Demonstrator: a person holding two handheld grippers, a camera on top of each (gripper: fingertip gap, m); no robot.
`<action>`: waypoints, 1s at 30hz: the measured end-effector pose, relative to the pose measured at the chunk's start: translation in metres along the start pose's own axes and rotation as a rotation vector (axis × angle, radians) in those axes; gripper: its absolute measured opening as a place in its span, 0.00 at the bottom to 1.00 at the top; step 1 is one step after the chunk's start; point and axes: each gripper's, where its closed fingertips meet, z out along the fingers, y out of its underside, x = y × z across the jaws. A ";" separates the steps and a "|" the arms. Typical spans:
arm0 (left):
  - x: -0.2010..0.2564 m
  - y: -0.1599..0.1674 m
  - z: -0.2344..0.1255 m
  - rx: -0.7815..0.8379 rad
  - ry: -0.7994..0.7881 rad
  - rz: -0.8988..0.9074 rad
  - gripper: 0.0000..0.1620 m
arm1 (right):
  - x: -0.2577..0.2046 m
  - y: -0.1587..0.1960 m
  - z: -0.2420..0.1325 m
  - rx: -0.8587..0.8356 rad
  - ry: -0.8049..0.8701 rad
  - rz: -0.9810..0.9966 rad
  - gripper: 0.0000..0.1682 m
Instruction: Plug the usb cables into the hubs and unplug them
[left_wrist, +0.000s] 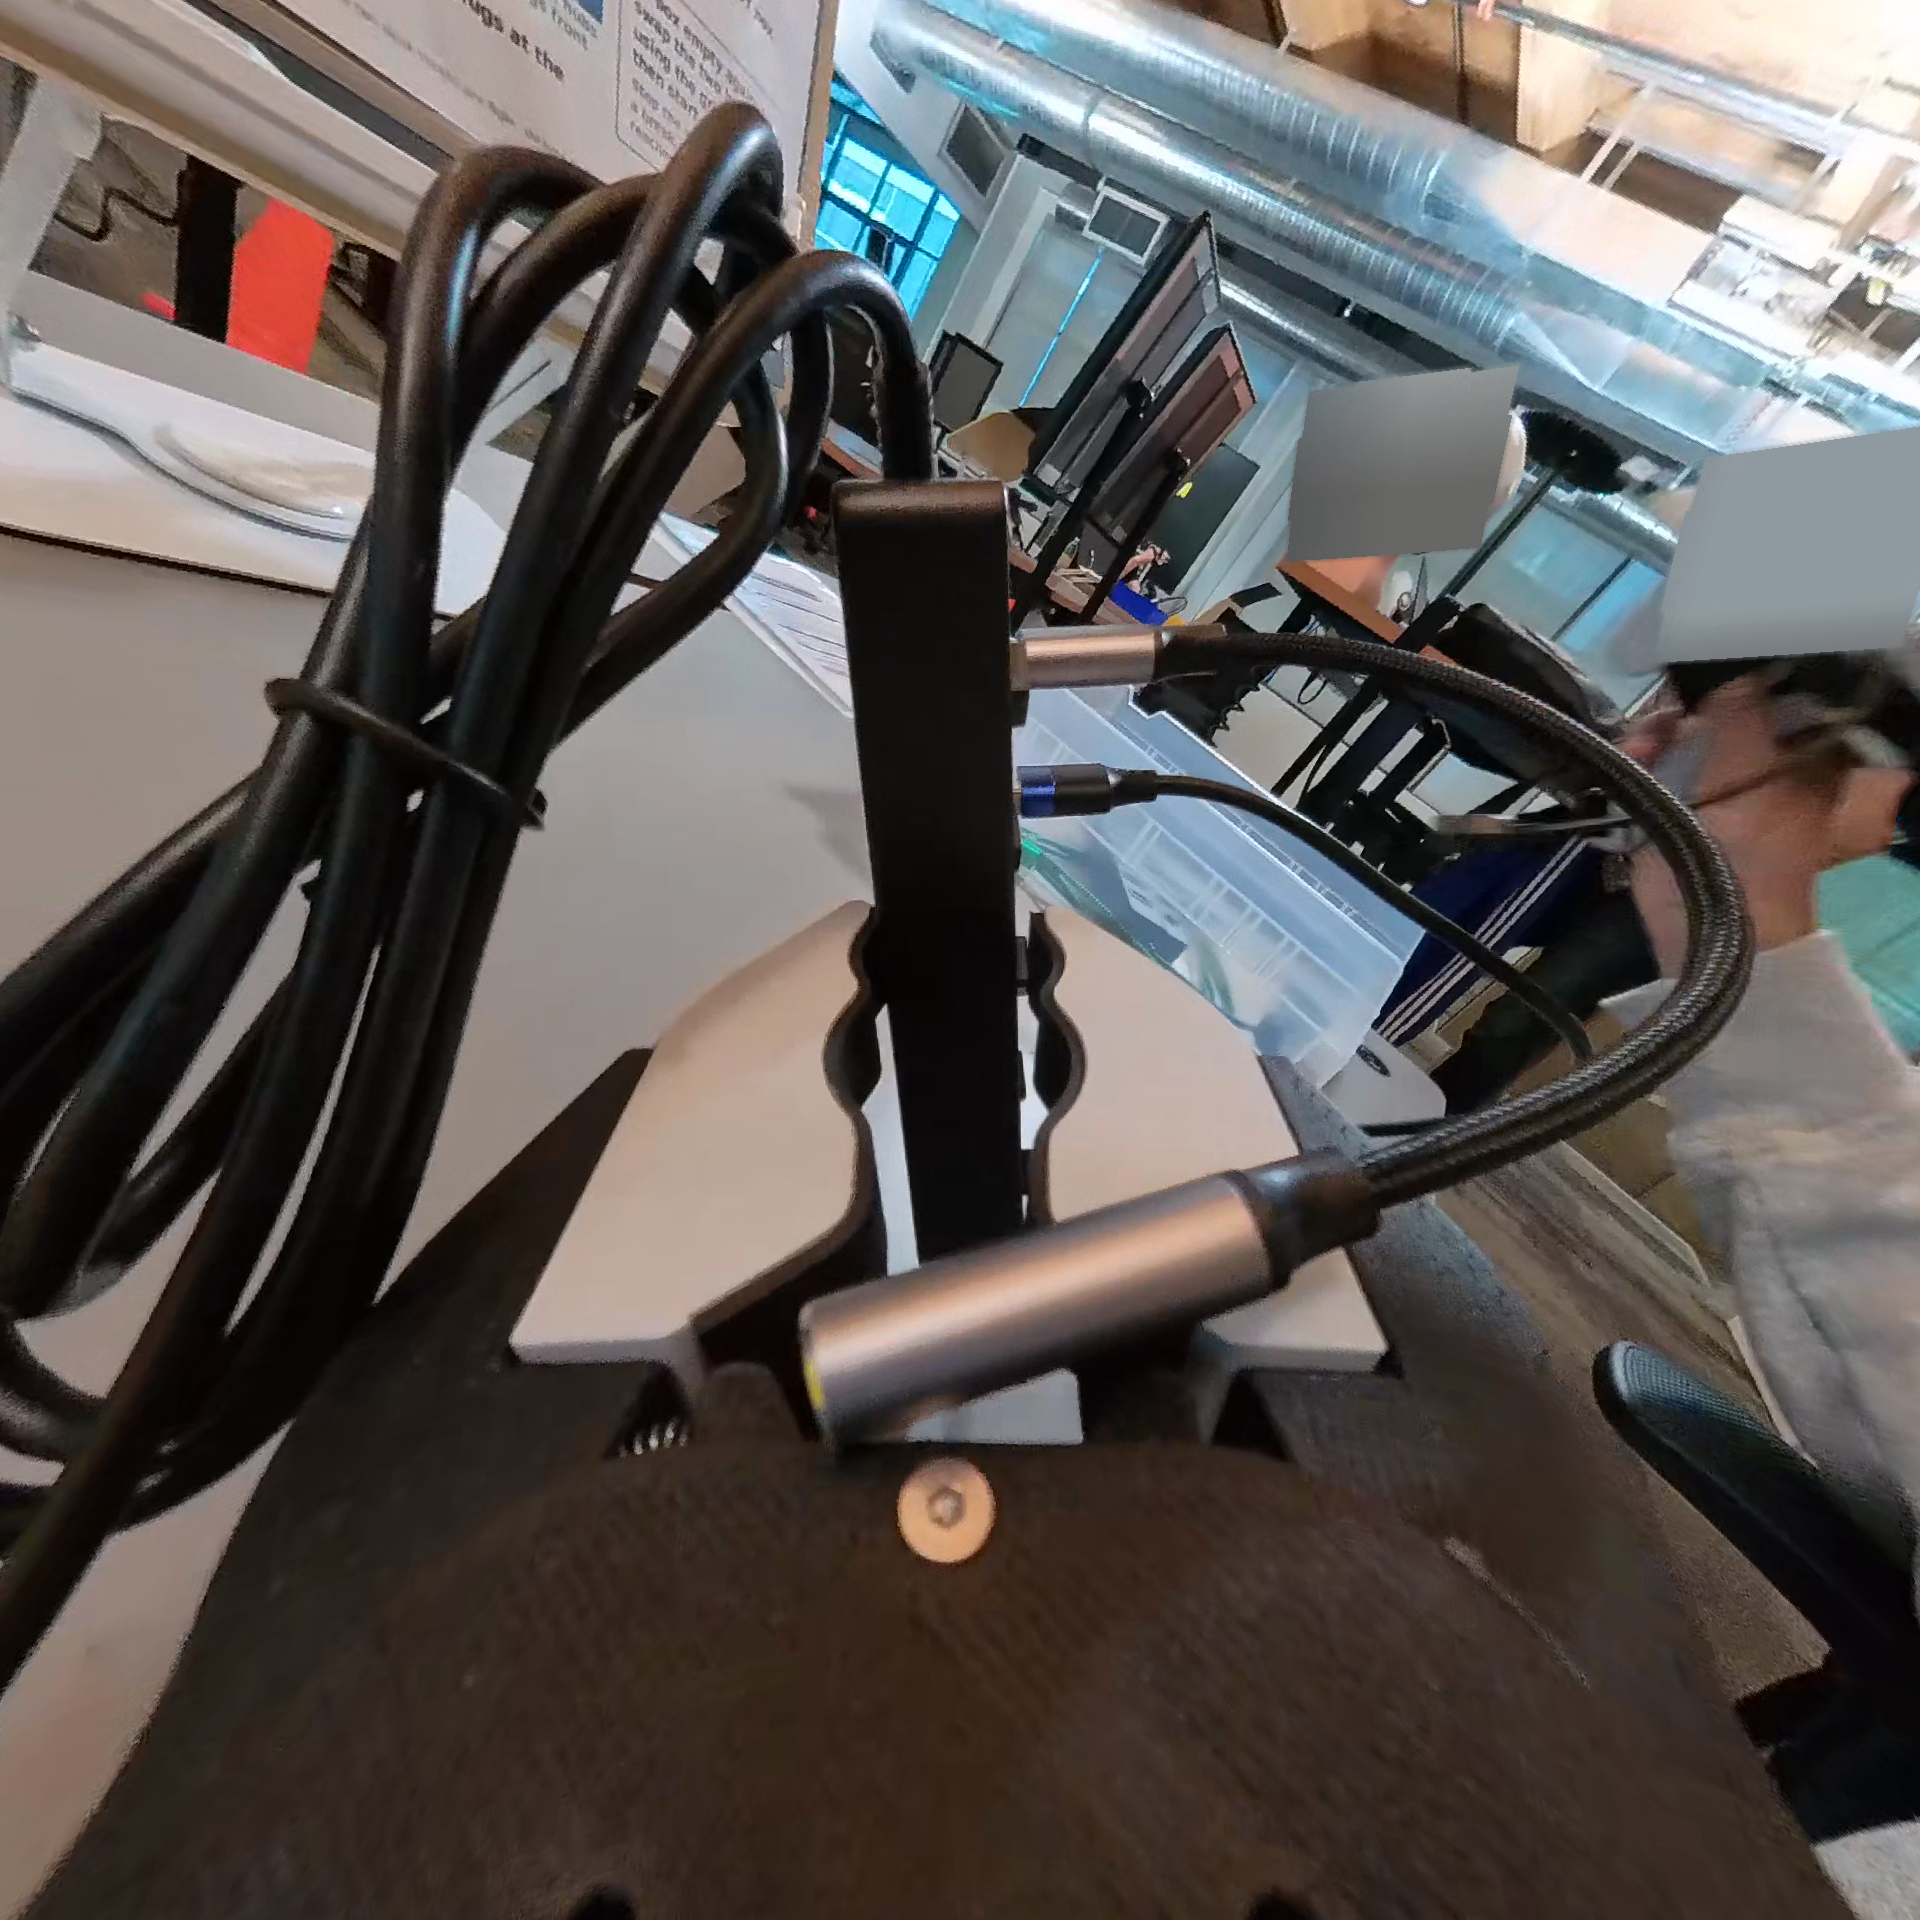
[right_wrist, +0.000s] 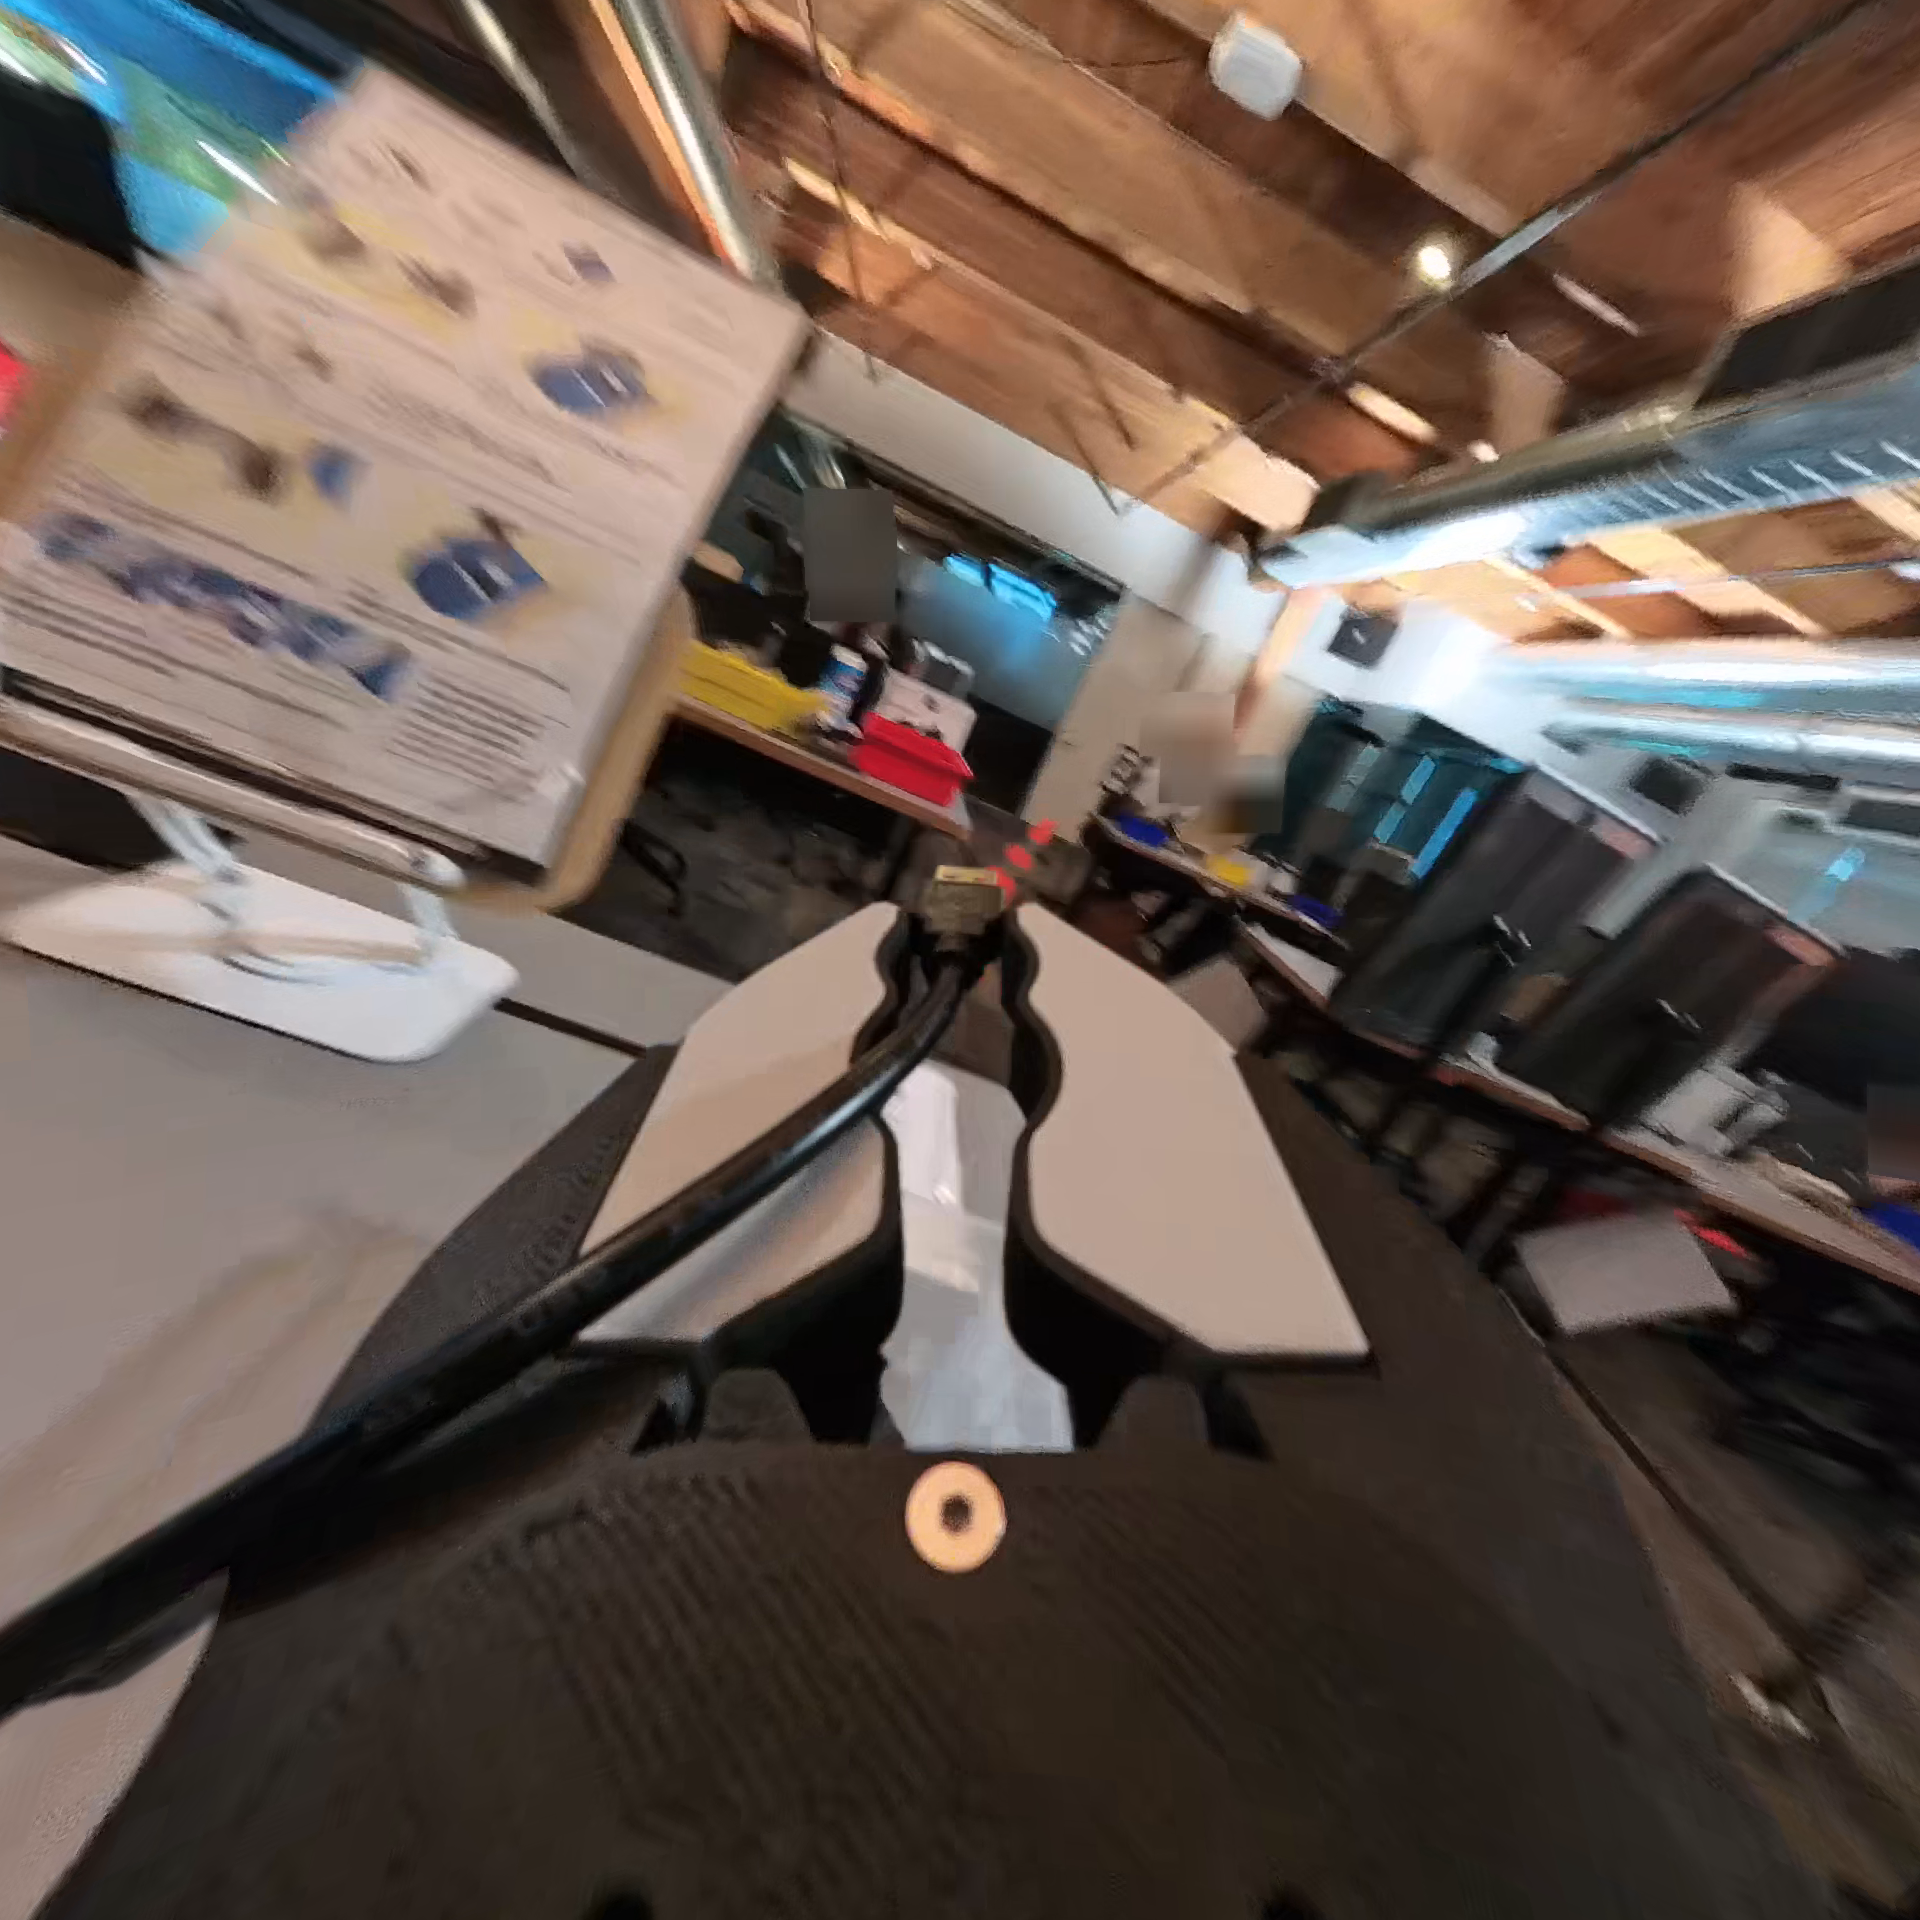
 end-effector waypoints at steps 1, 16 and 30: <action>0.001 0.000 0.000 0.002 0.002 0.001 0.15 | 0.010 0.023 0.006 -0.047 0.028 -0.006 0.10; -0.005 0.006 -0.009 -0.018 -0.007 0.002 0.16 | -0.001 0.227 0.005 -0.622 -0.057 -0.033 0.19; -0.007 0.010 -0.007 -0.033 -0.003 -0.026 0.16 | 0.015 0.247 -0.056 -0.936 -0.183 -0.249 0.17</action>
